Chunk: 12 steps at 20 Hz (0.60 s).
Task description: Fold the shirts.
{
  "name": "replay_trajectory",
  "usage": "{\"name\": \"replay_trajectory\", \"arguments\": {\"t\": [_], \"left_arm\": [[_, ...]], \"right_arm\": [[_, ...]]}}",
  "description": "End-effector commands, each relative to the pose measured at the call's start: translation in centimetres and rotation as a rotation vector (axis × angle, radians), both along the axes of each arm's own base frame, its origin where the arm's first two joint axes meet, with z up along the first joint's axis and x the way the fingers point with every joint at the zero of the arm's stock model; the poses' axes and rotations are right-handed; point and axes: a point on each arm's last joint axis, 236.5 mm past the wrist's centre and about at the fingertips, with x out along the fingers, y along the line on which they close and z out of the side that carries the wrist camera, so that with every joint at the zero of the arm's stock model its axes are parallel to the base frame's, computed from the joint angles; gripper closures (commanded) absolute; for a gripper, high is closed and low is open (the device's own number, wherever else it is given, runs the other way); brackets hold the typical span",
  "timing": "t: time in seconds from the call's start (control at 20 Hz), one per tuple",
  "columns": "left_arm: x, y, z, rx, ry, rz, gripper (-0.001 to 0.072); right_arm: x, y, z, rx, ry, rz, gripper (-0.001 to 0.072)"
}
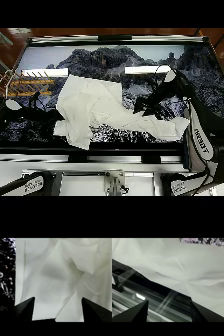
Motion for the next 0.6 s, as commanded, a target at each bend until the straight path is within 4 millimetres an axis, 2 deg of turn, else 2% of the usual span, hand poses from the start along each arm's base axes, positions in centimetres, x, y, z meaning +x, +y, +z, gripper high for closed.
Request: {"name": "replay_trajectory", "arguments": {"t": [0.0,0.1,0.25,0.35,0.45,0.55], "left_arm": [[0.0,-0.1,-1.6,0.013,0.015,-0.032,-0.0012],[-0.3,-0.6,-2.2,0.014,0.025,-0.071,-0.0012],[-0.2,-0.3,-2.8,0.021,0.033,-0.068,-0.0011],[-0.3,-0.2,-3.0,0.024,0.040,-0.070,0.0018],[-0.3,-0.2,-3.3,0.027,0.047,-0.072,0.0217],[-0.5,-0.2,-3.6,0.024,0.059,-0.073,0.0253]], "right_arm": [[-3.4,-0.4,-2.0,-0.010,0.124,0.025,0.0079],[-4.1,0.6,-2.2,0.033,0.153,0.003,0.0079],[-3.5,0.5,-2.8,0.006,0.132,-0.019,0.0079],[-3.1,1.5,-3.2,-0.001,0.106,-0.024,0.0079],[-3.1,2.6,-3.9,-0.007,0.088,-0.007,0.0079],[-2.8,2.9,-5.5,-0.036,0.085,-0.012,0.0079]]}}
